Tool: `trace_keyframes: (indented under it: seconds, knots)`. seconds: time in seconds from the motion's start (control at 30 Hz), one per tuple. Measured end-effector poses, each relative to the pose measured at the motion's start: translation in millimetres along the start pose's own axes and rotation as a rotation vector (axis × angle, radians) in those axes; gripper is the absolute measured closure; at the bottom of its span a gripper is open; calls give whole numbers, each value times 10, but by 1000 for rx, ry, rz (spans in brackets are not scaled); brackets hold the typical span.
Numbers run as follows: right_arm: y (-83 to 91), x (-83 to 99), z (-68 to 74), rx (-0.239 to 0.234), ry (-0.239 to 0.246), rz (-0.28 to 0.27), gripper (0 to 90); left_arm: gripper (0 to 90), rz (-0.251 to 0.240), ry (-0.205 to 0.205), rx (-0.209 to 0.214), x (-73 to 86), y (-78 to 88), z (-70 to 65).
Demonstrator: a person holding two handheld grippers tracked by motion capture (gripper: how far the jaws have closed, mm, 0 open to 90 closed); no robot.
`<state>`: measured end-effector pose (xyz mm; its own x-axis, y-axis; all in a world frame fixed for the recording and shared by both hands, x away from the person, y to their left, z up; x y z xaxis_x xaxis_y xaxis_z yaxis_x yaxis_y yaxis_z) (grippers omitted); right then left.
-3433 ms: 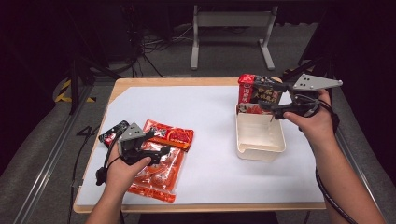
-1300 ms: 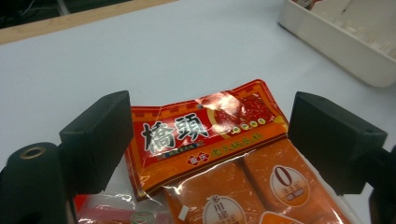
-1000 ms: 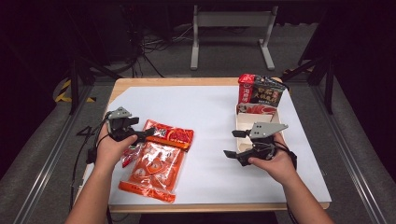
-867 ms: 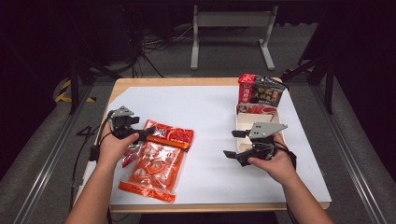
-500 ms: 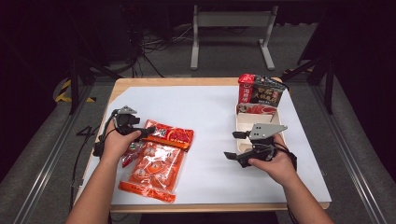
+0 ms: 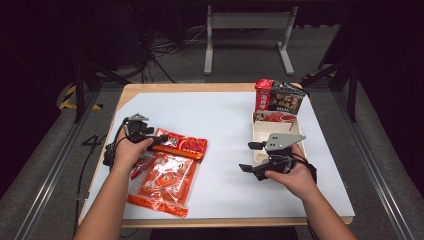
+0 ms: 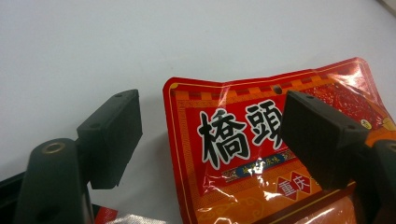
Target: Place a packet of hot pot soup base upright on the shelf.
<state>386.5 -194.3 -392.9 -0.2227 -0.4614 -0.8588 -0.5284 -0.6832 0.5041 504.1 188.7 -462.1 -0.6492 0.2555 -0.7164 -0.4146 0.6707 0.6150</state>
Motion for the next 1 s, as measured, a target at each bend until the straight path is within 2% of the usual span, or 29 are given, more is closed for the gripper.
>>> trace_keyframes:
  seconds: [0.13,0.3,0.4,0.43,0.67,0.73,1.0]
  knots:
    - [-14,6,8,-4,2,4,213,261,19,4,21,-1,-27,-5]
    - [-25,4,25,-9,3,7,213,308,61,28,61,27,-78,-22]
    - [-24,3,28,-11,4,6,211,326,69,23,57,32,-89,-20]
    - [-24,5,27,-10,4,7,211,342,72,30,71,38,-92,-29]
    - [-32,6,35,-16,4,9,209,453,82,26,93,42,-90,-46]
    - [-35,6,37,-16,6,9,209,457,101,34,95,56,-110,-44]
    - [-46,14,40,-18,7,14,209,679,116,43,79,66,-129,-39]
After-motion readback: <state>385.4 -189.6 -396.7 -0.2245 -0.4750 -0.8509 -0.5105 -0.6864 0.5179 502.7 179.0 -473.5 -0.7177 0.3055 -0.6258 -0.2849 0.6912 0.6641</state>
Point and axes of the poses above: each handheld gripper's, and its own axes: y roughly backward along the jaws, x roughly out of its underside, z roughly to its left, the point moved 4 cm from there along -y, roughly forward along the jaws, and after that the axes turned 8 degrees about x, right-handed, at the moved point
